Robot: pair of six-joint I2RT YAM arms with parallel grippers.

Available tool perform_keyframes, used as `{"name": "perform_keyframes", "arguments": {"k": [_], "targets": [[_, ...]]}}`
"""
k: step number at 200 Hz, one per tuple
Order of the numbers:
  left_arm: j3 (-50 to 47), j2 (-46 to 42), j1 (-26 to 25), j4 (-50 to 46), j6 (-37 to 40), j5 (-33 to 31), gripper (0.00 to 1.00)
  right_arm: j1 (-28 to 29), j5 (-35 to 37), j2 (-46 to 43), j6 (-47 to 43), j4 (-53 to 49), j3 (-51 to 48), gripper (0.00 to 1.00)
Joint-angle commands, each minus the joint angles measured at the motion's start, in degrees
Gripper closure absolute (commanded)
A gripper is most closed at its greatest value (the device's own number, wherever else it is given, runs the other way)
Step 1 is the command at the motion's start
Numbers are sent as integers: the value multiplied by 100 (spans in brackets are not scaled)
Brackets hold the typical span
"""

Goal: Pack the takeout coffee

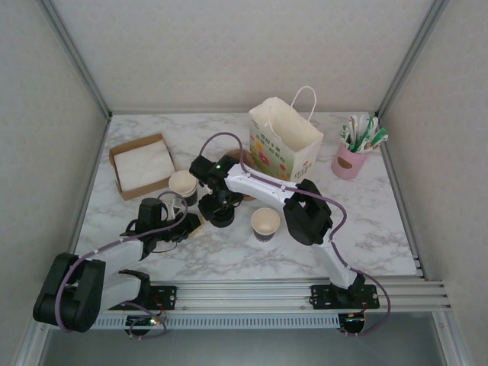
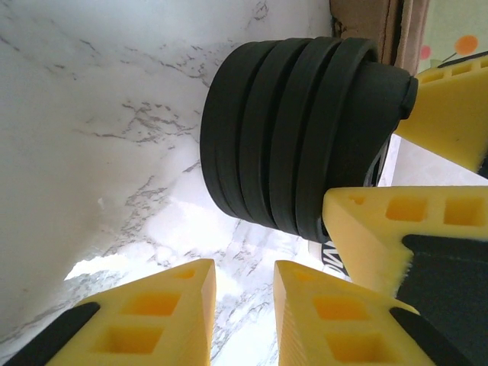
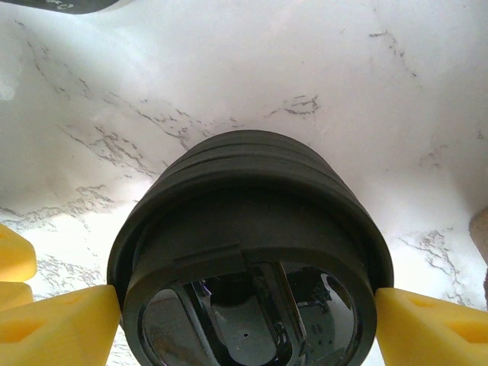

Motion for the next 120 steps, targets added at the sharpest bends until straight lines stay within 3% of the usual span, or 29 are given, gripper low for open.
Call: {"name": "perform_keyframes", "arguments": {"k": [1,64,120], "targets": [[-19,65,-50,186,55,-53,74,-34,-46,40,10,-14,120,14],[-12,247,-64,373,-33,24,75,-45,-116,-5,-15,32,98,21],[-81,577,-62,1231,-312,120,76,-45,-185,-50,9,50,45,30]]}}
